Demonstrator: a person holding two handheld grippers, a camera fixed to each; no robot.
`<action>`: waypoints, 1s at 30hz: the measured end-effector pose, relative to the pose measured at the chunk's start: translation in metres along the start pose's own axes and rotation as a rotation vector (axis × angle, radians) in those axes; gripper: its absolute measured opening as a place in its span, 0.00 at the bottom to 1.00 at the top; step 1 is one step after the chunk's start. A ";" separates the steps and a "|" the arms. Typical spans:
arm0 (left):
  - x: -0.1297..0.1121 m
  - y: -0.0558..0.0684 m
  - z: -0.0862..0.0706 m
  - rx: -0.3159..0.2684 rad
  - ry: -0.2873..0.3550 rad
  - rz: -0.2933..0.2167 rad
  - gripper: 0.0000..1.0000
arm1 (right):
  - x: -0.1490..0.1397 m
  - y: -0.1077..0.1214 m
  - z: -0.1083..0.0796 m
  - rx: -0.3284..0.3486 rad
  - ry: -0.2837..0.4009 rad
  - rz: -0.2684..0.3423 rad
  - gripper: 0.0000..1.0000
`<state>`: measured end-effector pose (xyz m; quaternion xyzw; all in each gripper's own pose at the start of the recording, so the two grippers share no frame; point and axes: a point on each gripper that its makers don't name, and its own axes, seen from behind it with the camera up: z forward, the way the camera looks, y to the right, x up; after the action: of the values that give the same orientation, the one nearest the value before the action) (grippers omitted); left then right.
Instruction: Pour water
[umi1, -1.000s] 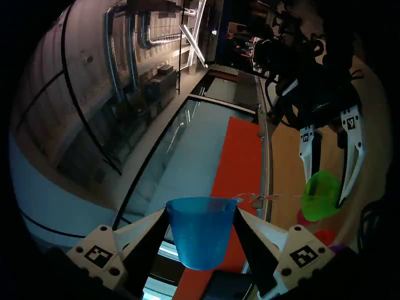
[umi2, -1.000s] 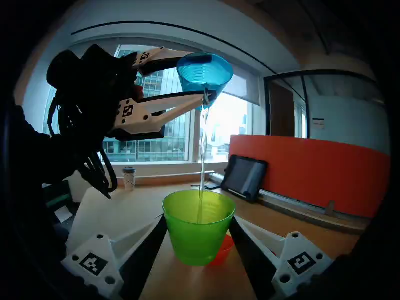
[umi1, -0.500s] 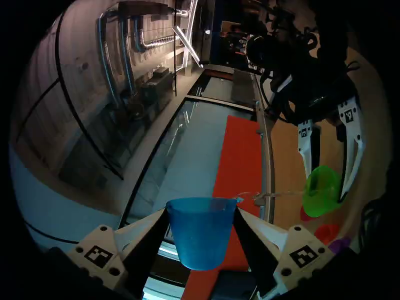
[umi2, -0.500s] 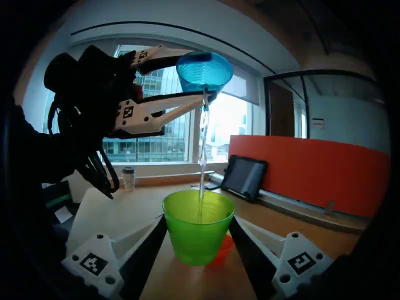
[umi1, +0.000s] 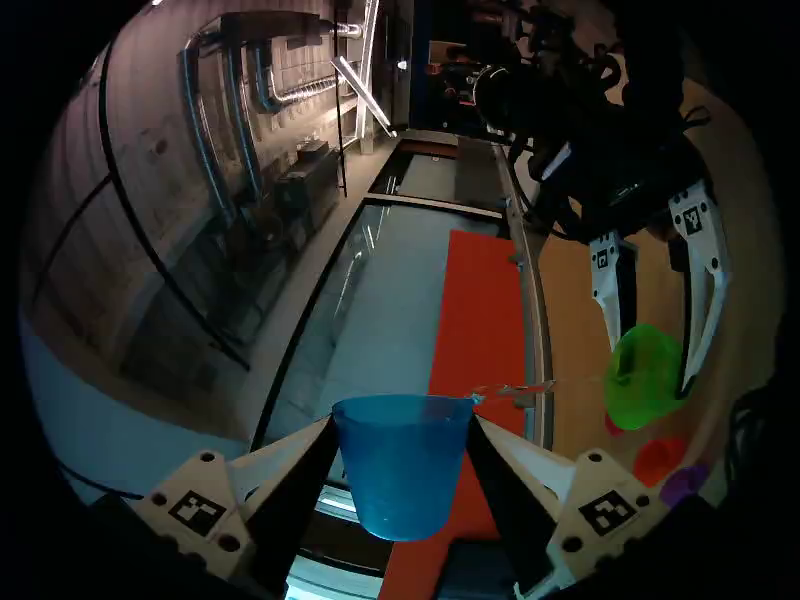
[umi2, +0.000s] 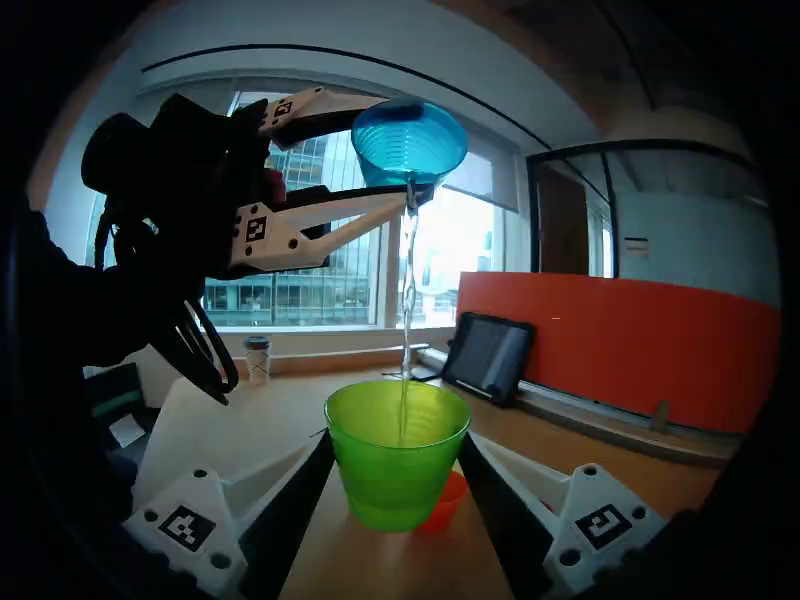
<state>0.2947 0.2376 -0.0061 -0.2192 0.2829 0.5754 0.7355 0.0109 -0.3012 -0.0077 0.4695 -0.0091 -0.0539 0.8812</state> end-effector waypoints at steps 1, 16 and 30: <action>0.000 0.000 0.000 0.000 0.001 0.003 0.86 | 0.000 0.000 0.000 0.000 0.000 0.000 0.88; 0.005 -0.004 0.003 0.005 0.012 0.070 0.87 | -0.001 0.004 -0.003 -0.007 0.005 0.003 0.88; 0.013 -0.003 0.000 0.013 0.024 0.151 0.86 | 0.001 0.003 -0.003 -0.008 0.007 0.001 0.88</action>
<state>0.3001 0.2462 -0.0152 -0.1993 0.3111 0.6247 0.6880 0.0120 -0.2967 -0.0070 0.4661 -0.0063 -0.0518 0.8832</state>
